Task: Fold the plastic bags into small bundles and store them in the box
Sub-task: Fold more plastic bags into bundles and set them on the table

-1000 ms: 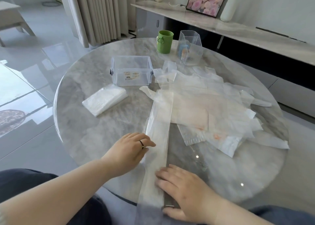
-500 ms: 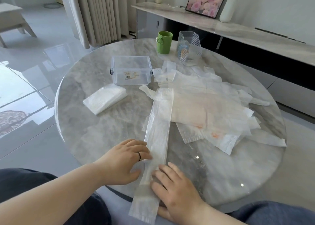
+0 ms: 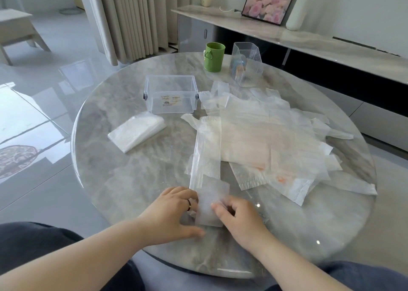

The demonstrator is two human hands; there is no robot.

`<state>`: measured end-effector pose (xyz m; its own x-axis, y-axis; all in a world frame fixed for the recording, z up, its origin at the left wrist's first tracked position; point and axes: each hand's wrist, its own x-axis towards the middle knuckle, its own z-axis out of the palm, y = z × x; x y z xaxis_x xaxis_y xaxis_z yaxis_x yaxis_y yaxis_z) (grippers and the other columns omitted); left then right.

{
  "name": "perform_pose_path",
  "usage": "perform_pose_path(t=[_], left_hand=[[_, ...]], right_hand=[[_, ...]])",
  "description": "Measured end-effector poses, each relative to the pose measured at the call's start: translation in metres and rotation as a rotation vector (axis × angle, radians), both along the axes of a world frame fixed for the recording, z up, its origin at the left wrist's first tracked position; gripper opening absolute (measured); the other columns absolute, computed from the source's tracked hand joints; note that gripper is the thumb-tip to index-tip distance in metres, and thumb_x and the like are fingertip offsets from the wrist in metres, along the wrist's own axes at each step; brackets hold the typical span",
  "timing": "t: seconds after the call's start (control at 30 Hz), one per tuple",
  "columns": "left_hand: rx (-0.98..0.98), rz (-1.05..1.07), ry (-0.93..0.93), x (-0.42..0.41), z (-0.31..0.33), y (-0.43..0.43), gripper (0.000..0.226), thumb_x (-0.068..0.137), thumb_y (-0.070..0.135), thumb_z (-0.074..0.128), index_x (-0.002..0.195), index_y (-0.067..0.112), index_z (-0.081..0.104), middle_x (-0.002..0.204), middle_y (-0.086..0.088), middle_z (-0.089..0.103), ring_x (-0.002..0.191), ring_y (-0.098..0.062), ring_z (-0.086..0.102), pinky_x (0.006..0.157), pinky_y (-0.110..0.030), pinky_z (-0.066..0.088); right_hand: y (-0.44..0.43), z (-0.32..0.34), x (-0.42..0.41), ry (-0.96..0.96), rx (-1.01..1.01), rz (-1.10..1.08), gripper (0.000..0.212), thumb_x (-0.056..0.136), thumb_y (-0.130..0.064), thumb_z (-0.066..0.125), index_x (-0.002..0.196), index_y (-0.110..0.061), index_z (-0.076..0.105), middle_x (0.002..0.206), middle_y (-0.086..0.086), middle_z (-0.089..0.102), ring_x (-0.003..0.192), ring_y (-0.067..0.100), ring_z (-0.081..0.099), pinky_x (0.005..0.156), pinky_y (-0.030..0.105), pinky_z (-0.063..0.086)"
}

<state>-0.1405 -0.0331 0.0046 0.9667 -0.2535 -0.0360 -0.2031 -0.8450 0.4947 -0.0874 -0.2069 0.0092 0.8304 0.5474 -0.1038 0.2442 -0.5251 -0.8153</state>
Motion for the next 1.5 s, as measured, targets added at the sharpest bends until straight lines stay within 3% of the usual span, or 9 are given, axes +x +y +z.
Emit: perform_pose_path(t=[0.17,0.23,0.33,0.43,0.6,0.73,0.87,1.27,1.5], left_hand=[[-0.156,0.187,-0.03,0.008,-0.01,-0.008,0.07,0.054,0.07,0.031,0.073,0.013,0.068,0.071,0.032,0.047,0.088,0.015,0.036,0.087,-0.003,0.019],[-0.207,0.23,0.036,0.012,-0.011,-0.007,0.046,0.054,0.067,0.033,0.055,0.027,0.055,0.076,0.04,0.05,0.084,0.017,0.041,0.083,-0.004,0.026],[-0.242,0.281,0.034,0.015,-0.006,-0.008,0.035,0.065,0.056,0.054,0.041,0.035,0.04,0.056,0.016,0.05,0.07,0.011,0.047,0.068,-0.005,0.033],[-0.203,0.322,0.025,0.017,-0.001,-0.008,0.044,0.08,0.026,0.067,0.051,0.035,0.036,0.06,0.014,0.041,0.066,0.011,0.048,0.061,-0.006,0.034],[-0.232,0.426,0.02,0.019,-0.003,-0.009,0.036,0.079,0.027,0.067,0.067,0.031,0.033,0.066,0.011,0.046,0.061,-0.002,0.044,0.061,-0.014,0.035],[-0.169,0.442,-0.161,0.018,-0.006,-0.009,0.035,0.076,0.035,0.065,0.073,0.028,0.031,0.072,0.019,0.045,0.07,-0.005,0.045,0.068,-0.01,0.035],[0.072,0.035,-0.458,0.015,-0.013,-0.005,0.029,0.066,0.051,0.053,0.086,0.03,0.045,0.086,0.017,0.045,0.08,-0.002,0.043,0.077,-0.015,0.034],[0.162,-0.051,-0.439,0.021,-0.016,-0.015,0.031,0.064,0.02,0.042,0.065,0.025,0.073,0.069,0.016,0.067,0.061,-0.004,0.065,0.058,-0.016,0.049],[0.186,-0.058,-0.467,0.023,-0.022,-0.016,0.031,0.064,0.015,0.042,0.062,0.022,0.072,0.064,0.013,0.066,0.059,-0.007,0.065,0.049,-0.016,0.05]], right_hand=[[0.013,0.001,0.014,0.116,0.034,-0.047,0.032,0.09,-0.03,0.056,0.065,-0.011,0.052,0.062,-0.003,0.046,0.062,0.009,0.043,0.062,0.027,0.034],[0.016,0.002,0.02,0.204,0.085,-0.085,0.017,0.089,-0.028,0.059,0.094,-0.012,0.06,0.085,0.004,0.065,0.079,0.015,0.06,0.076,0.03,0.046],[0.015,0.004,0.026,0.333,0.13,-0.088,0.021,0.084,-0.028,0.065,0.099,-0.028,0.05,0.082,0.002,0.065,0.065,0.001,0.061,0.063,0.015,0.045],[0.014,0.001,0.028,0.302,0.1,-0.094,0.02,0.084,-0.019,0.065,0.081,-0.031,0.049,0.061,-0.009,0.055,0.042,-0.007,0.047,0.049,0.007,0.035],[0.021,-0.005,0.03,0.162,0.002,-0.18,0.03,0.084,-0.013,0.063,0.062,-0.027,0.047,0.045,-0.008,0.05,0.04,-0.005,0.046,0.047,0.01,0.033],[0.02,-0.003,0.03,0.133,-0.038,-0.181,0.031,0.085,-0.012,0.06,0.069,-0.03,0.041,0.053,-0.006,0.048,0.051,0.001,0.045,0.054,0.008,0.037],[0.02,-0.003,0.03,0.104,-0.078,-0.185,0.03,0.084,-0.012,0.059,0.073,-0.031,0.039,0.047,-0.007,0.048,0.048,-0.002,0.048,0.054,0.008,0.038],[0.026,0.001,0.035,0.039,-0.214,-0.17,0.02,0.087,-0.023,0.058,0.092,-0.026,0.039,0.061,-0.011,0.045,0.057,0.001,0.043,0.049,0.011,0.034],[0.028,0.003,0.035,0.175,-0.097,-0.209,0.051,0.086,-0.015,0.057,0.133,-0.021,0.037,0.069,-0.014,0.053,0.079,0.009,0.053,0.078,0.022,0.042]])
